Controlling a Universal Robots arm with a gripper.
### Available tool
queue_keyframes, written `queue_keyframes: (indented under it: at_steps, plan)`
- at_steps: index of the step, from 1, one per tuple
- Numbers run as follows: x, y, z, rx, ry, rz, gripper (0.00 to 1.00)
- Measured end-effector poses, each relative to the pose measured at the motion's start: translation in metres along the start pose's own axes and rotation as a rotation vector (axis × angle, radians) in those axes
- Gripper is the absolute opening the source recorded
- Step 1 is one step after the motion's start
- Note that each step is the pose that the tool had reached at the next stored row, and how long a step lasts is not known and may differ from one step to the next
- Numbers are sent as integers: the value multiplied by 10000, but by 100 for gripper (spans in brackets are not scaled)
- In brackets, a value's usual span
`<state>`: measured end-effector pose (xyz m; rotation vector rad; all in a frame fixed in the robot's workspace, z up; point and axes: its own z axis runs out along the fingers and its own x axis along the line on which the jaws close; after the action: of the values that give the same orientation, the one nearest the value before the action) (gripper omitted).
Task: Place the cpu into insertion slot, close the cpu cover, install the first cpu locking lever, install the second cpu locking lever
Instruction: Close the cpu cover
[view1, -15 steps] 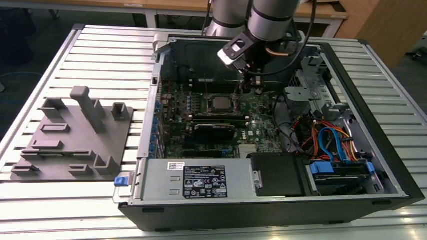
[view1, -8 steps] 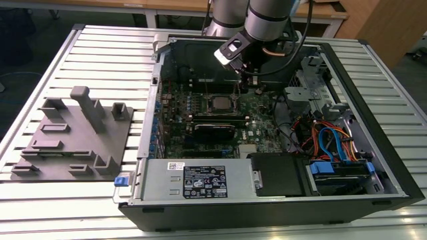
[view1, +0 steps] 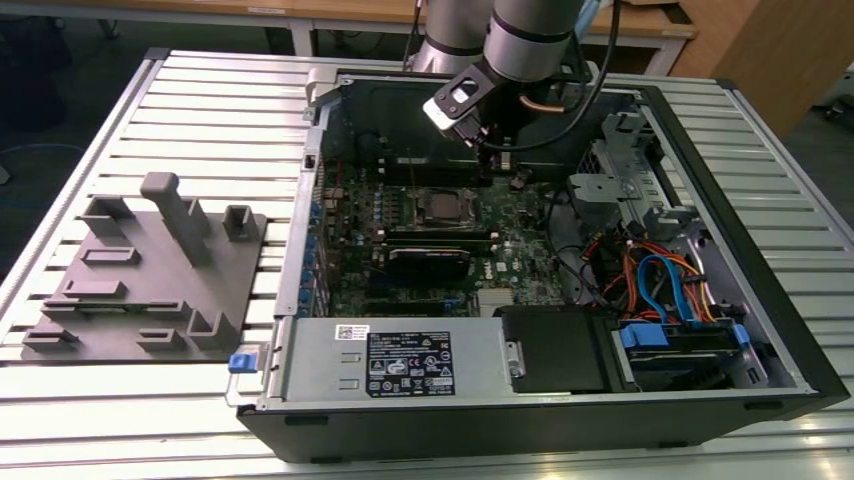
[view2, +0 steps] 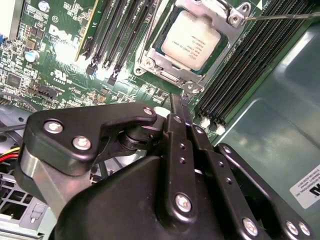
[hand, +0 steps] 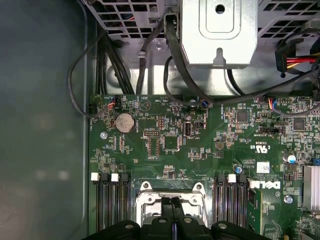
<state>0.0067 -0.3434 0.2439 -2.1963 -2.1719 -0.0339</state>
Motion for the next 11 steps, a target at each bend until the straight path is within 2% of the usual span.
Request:
queue_keyframes:
  at_steps: [11]
  plan:
    - [-13, -29, 0, 2, -2, -67, 10]
